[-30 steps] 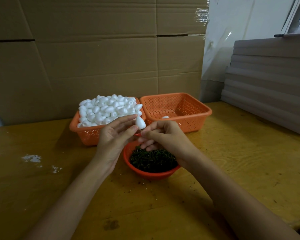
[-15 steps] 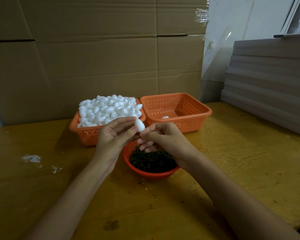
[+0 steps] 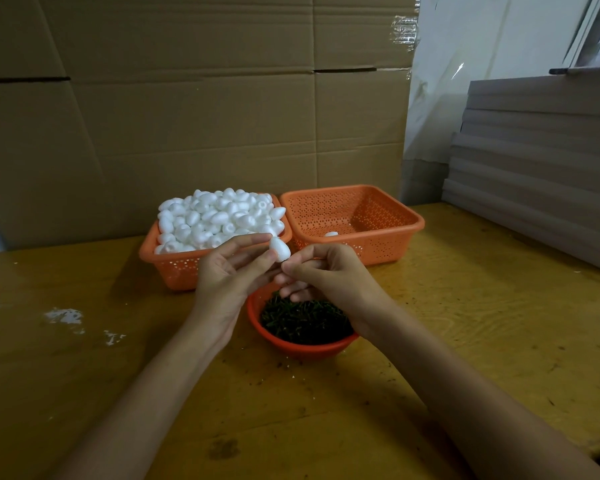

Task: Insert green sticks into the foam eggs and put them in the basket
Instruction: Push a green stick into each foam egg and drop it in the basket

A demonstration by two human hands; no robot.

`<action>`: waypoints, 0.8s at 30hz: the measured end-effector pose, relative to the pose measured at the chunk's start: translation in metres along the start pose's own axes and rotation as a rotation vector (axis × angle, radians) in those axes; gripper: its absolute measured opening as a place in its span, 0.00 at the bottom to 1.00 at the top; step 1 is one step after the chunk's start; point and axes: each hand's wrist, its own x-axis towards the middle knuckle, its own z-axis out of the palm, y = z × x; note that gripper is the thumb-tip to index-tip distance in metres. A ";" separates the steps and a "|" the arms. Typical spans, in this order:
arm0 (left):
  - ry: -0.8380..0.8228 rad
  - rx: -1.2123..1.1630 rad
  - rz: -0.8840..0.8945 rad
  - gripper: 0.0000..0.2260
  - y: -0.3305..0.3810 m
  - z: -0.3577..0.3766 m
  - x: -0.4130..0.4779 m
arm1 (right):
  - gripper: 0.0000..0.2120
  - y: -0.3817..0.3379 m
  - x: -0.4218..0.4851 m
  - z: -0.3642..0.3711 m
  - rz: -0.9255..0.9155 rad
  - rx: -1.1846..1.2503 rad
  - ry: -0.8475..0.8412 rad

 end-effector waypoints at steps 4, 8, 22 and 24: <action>-0.005 -0.011 0.002 0.11 -0.002 0.000 0.000 | 0.11 0.001 0.000 0.001 -0.015 0.006 0.014; -0.028 -0.017 0.002 0.14 -0.003 0.001 0.001 | 0.10 0.000 0.000 0.001 -0.041 -0.020 0.045; -0.034 0.022 0.043 0.17 -0.007 0.000 0.002 | 0.07 -0.011 0.004 -0.017 -0.007 0.121 0.066; -0.035 0.027 0.046 0.17 -0.006 -0.001 0.003 | 0.06 -0.010 0.006 -0.017 0.017 0.167 0.037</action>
